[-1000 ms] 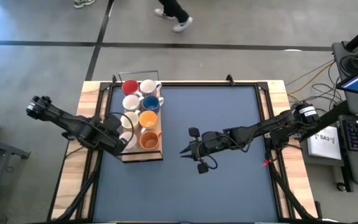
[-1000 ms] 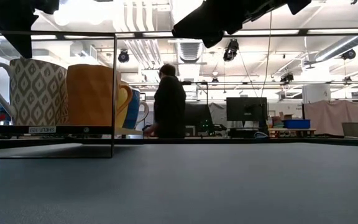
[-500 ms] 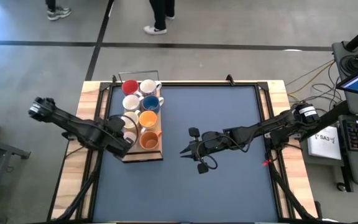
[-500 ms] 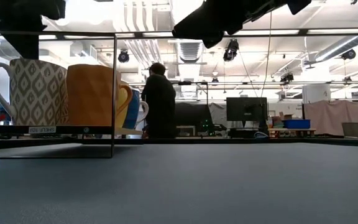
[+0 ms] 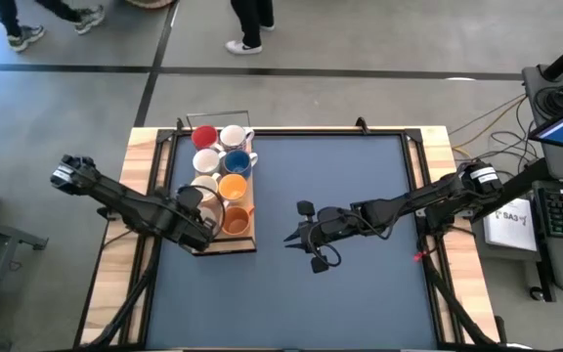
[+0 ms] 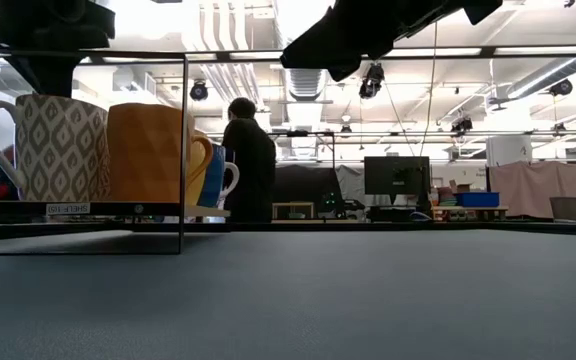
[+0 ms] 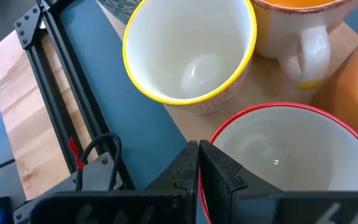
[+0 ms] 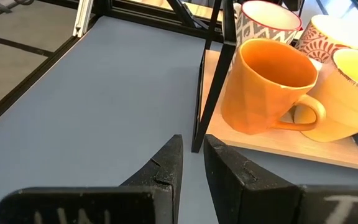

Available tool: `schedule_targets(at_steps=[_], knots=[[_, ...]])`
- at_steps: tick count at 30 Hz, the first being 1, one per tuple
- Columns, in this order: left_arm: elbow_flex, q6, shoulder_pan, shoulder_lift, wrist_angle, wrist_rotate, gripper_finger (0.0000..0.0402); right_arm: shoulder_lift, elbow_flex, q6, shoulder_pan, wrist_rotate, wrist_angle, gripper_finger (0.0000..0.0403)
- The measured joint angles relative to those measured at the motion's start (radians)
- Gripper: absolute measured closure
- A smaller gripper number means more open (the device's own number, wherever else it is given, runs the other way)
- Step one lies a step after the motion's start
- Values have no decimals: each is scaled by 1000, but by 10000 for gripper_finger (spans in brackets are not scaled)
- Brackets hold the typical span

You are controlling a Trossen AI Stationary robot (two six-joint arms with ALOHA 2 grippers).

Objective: Place coffee mugs
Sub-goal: Adjust the gray patterned mug on the shelf, then return to Home Position

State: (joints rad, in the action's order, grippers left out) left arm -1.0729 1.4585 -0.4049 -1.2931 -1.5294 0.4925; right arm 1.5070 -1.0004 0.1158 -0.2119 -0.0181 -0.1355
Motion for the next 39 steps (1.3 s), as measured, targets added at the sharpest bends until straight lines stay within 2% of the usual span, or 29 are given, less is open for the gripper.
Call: schedule_targets(at_steps=[13, 18, 23, 27, 31, 36, 39], knots=[[-33, 25, 0, 2, 33, -12, 401, 0, 0, -3, 0, 0, 0, 349], [-77, 17, 0, 2, -31, -8, 401, 0, 0, -3, 0, 0, 0, 349], [-128, -48, -7, 3, -13, 72, 401, 0, 0, -3, 0, 11, 6, 349], [-176, -259, -39, 2, 167, 161, 401, 0, 10, 2, 0, 79, -1, 349], [-193, -624, -97, 2, 445, 232, 401, -18, 41, 4, 0, 81, -23, 349], [-172, -1107, -163, 2, 823, 168, 401, -66, 95, 13, 13, 82, -47, 349], [-155, -1269, -173, 5, 947, 96, 401, -115, 130, 17, 21, 82, -64, 349]])
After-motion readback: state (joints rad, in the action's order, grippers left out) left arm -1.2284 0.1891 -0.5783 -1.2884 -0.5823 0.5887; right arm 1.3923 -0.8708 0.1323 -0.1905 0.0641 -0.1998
